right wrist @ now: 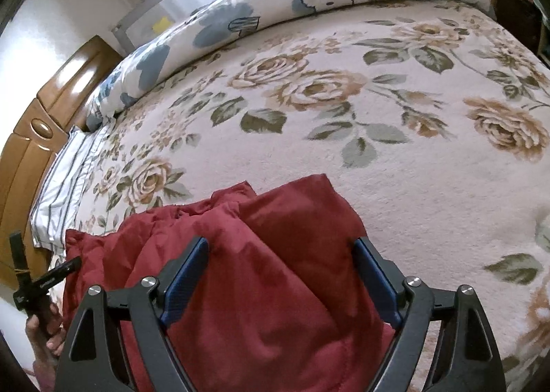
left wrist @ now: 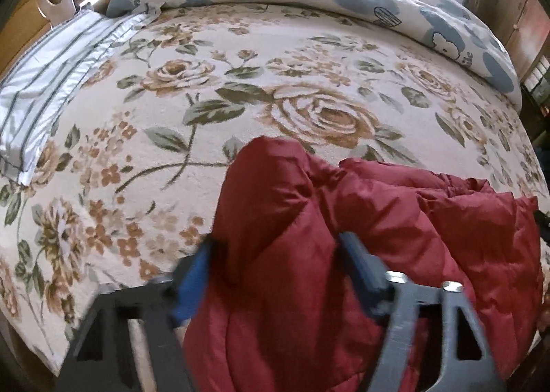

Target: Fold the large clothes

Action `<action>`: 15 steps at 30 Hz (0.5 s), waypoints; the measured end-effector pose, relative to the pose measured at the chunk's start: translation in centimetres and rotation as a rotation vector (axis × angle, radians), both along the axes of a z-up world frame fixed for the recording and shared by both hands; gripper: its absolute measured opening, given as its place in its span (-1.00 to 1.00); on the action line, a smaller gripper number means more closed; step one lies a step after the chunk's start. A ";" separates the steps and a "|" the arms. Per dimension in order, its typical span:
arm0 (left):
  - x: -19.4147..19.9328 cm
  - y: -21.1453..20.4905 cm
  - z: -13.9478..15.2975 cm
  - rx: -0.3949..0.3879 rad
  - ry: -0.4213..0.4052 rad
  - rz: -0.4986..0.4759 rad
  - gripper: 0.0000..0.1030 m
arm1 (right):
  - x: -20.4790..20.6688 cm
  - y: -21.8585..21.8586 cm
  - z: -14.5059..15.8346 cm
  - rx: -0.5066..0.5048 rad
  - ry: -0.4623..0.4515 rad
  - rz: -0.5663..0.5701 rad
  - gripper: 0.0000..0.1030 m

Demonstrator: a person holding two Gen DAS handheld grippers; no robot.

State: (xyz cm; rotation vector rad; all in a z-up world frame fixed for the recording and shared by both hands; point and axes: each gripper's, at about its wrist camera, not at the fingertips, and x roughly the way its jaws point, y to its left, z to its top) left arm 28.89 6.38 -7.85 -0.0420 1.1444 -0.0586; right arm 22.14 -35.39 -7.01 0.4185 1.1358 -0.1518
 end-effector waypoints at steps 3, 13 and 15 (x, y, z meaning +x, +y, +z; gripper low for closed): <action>0.2 0.6 -0.4 -0.031 0.008 0.005 -0.47 | 0.0 0.5 -0.1 -0.041 0.017 0.018 -0.28; 0.7 1.0 1.4 -0.054 -0.077 0.042 -0.72 | 0.3 1.0 2.9 -0.131 -0.103 -0.004 -0.82; 1.1 0.9 1.1 -0.054 -0.074 0.049 -0.72 | 0.9 1.1 2.8 -0.155 -0.100 -0.010 -0.83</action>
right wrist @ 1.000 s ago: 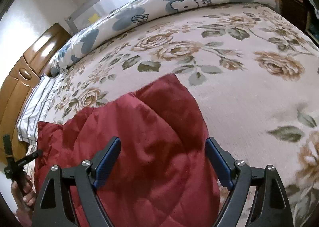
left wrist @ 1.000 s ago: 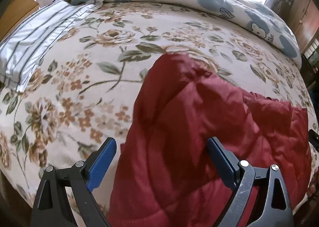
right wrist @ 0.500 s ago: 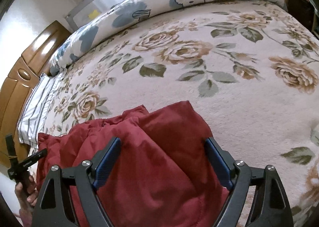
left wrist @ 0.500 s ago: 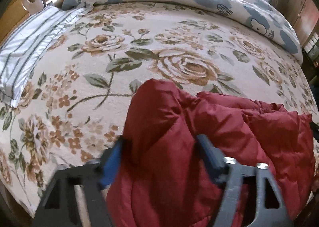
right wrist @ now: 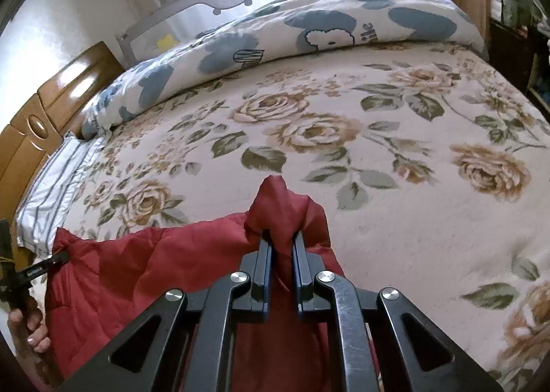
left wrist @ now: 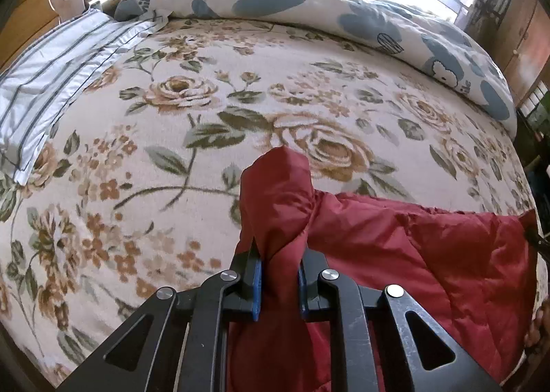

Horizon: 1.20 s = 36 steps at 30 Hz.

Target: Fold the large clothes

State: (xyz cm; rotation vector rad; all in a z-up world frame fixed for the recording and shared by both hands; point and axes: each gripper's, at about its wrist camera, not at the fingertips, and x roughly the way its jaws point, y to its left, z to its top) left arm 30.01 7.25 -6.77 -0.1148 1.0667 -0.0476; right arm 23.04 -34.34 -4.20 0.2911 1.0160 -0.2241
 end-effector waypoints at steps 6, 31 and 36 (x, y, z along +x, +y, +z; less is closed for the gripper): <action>2.0 -0.4 -2.8 -0.003 0.063 0.007 -0.72 | 0.6 -0.7 -3.0 -0.025 0.061 -0.031 -0.83; -6.3 0.8 1.9 0.000 -0.035 -0.011 0.23 | -1.0 -1.2 -3.7 -0.016 0.091 -0.078 -0.34; -8.9 0.4 2.6 0.010 -0.051 -0.021 0.23 | -3.2 0.1 -1.1 -0.002 0.022 -0.053 -0.10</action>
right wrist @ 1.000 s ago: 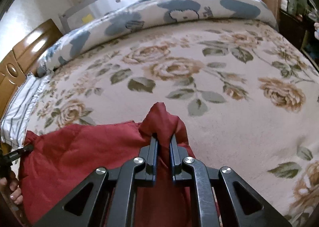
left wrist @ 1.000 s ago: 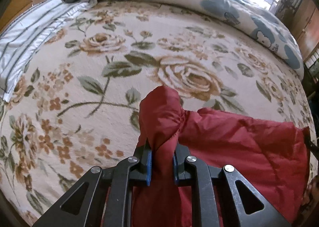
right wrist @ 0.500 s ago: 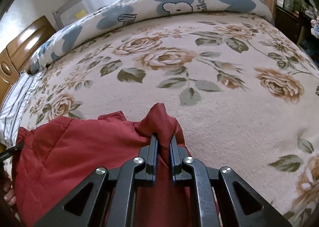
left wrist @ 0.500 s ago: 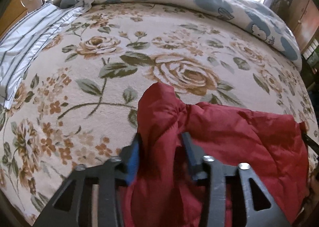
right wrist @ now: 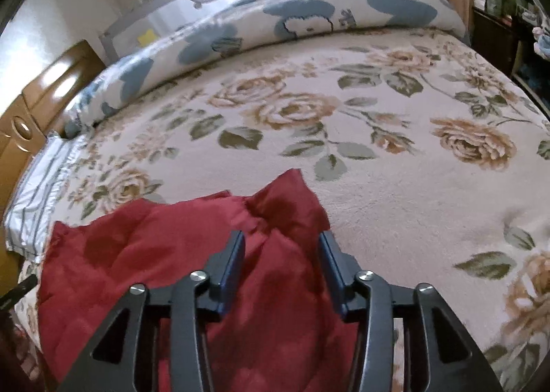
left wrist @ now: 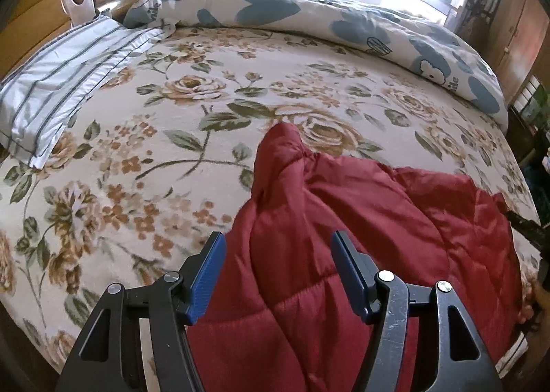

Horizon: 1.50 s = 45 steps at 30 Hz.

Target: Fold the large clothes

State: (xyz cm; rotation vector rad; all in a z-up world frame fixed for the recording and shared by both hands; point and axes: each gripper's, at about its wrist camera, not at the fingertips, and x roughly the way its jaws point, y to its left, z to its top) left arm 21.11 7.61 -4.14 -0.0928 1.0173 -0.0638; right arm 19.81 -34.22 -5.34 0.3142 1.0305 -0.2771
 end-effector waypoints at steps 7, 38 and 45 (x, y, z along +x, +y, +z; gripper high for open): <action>-2.9 0.0 -0.3 -0.018 0.007 -0.023 0.23 | -4.0 2.7 0.7 0.049 -0.015 0.069 -0.10; -13.6 -3.6 0.8 0.035 0.008 -0.141 0.47 | -15.2 12.1 2.6 -0.053 -0.031 0.204 0.34; -12.9 -5.5 -0.4 0.087 0.025 -0.148 0.67 | -13.9 14.1 0.9 -0.071 0.016 0.242 0.42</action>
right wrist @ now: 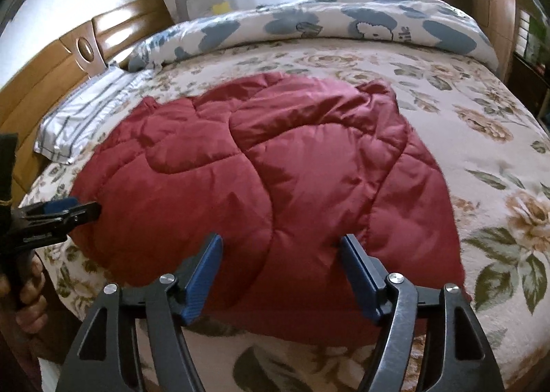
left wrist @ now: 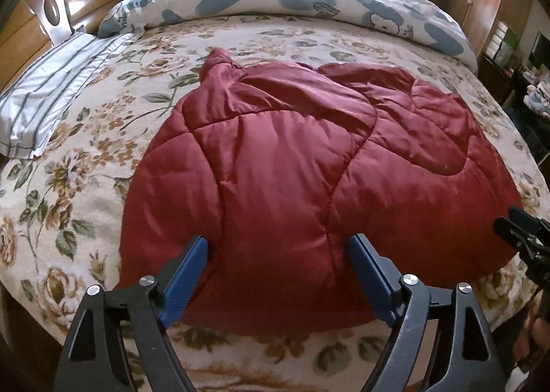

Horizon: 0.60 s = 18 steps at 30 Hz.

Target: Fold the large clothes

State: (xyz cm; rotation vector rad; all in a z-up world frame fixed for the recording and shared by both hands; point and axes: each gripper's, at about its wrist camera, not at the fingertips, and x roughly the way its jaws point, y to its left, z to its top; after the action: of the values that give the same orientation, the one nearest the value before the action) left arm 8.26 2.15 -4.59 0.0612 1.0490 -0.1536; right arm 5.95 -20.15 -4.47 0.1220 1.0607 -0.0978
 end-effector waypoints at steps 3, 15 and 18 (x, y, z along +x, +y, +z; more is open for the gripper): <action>0.9 -0.6 -0.9 0.021 0.022 -0.004 0.73 | 0.6 0.2 -0.8 -0.024 0.021 0.000 0.48; 3.8 -1.8 -2.6 0.050 0.039 -0.008 0.98 | 2.0 -2.6 -2.7 -0.021 0.038 -0.082 0.58; 4.3 -2.1 -3.0 0.056 0.036 -0.006 1.00 | 2.1 -3.1 -3.1 -0.012 0.033 -0.103 0.60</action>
State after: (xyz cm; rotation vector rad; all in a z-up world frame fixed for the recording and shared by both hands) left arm 12.57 0.08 -7.62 0.1125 1.0890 -0.1312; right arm 8.02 -23.29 -7.57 0.1645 1.0866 -0.1994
